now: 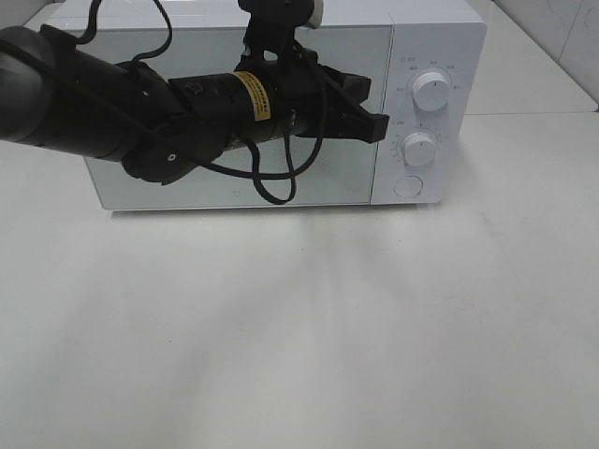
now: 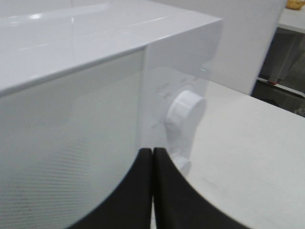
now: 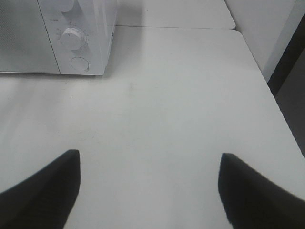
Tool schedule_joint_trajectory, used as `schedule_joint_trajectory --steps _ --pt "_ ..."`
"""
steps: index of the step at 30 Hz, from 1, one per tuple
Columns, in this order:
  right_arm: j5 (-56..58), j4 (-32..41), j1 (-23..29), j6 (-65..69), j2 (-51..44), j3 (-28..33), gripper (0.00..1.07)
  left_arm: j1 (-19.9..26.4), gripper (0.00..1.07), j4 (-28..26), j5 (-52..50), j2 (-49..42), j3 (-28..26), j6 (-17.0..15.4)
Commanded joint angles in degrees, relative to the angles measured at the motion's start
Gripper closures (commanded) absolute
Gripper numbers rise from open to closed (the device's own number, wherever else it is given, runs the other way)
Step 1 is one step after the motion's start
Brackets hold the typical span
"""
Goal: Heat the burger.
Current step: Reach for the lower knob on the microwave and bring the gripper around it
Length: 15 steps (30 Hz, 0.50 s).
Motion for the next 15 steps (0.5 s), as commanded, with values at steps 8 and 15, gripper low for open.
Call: schedule_joint_trajectory --steps 8,15 --pt "-0.3 -0.1 -0.2 0.7 -1.5 0.0 0.32 -3.2 0.94 -0.6 11.3 -9.3 7.1 -6.0" --pt "-0.3 -0.1 -0.2 0.7 -1.5 0.0 0.32 -5.6 0.08 -1.3 33.3 -16.0 7.8 -6.0"
